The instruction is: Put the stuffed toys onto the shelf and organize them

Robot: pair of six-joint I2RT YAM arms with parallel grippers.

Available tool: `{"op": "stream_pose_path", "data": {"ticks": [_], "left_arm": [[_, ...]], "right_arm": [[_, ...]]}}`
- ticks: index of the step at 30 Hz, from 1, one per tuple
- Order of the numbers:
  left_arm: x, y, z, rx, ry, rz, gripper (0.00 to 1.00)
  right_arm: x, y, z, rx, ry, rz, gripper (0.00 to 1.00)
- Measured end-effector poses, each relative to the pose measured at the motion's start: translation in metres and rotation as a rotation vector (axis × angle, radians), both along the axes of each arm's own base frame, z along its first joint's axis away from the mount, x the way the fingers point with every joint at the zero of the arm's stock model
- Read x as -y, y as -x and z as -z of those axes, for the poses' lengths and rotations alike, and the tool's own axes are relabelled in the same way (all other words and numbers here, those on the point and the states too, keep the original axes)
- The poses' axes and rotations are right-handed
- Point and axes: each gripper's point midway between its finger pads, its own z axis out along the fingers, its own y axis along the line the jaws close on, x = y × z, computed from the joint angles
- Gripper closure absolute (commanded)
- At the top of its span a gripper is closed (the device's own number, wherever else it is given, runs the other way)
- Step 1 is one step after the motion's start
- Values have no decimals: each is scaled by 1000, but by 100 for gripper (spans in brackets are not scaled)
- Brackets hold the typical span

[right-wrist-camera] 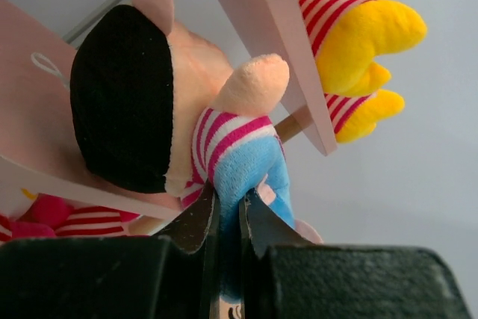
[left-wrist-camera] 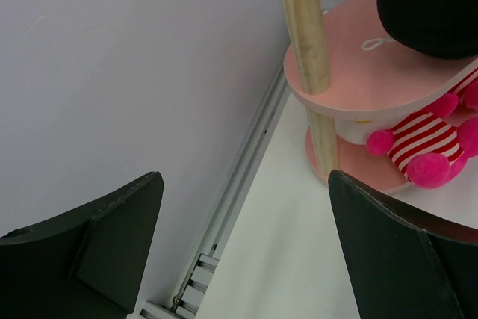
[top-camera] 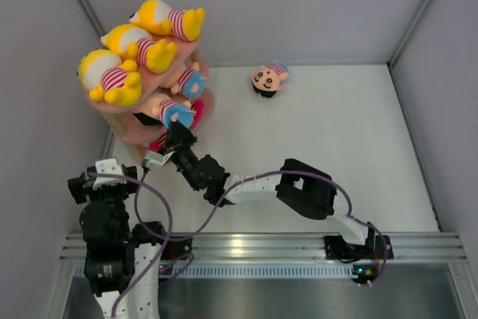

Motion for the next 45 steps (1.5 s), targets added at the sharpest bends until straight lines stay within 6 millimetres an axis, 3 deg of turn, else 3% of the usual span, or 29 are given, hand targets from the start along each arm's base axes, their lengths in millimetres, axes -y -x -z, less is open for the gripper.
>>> {"op": "stream_pose_path", "data": {"ticks": [4,12,18,22,28,33,36,37,45], "left_arm": [[-4,1,2,0,-1,-23,1],[-8,2,5,-12,-12,-47,1],[-5,0,6,-13,-11,-27,1],[-4,-1,6,-13,-9,-21,1],[-4,-1,6,-13,-8,-20,1],[-4,-1,6,-13,-8,-20,1],[-3,-1,8,-15,-8,-17,1],[-3,-2,9,-19,-7,-15,2],[-1,-4,12,-25,-3,-1,1]], "right_arm": [[-12,-23,11,7,28,2,100],[-34,-47,37,-14,104,-12,100],[-31,-84,52,-46,154,44,100],[-27,-104,52,-58,158,86,100],[-26,-118,52,-77,173,105,100],[-26,-118,53,-80,174,103,82],[-24,-114,60,-79,189,95,63],[-21,-112,61,-69,197,96,52],[-10,-99,51,-57,186,89,36]]}}
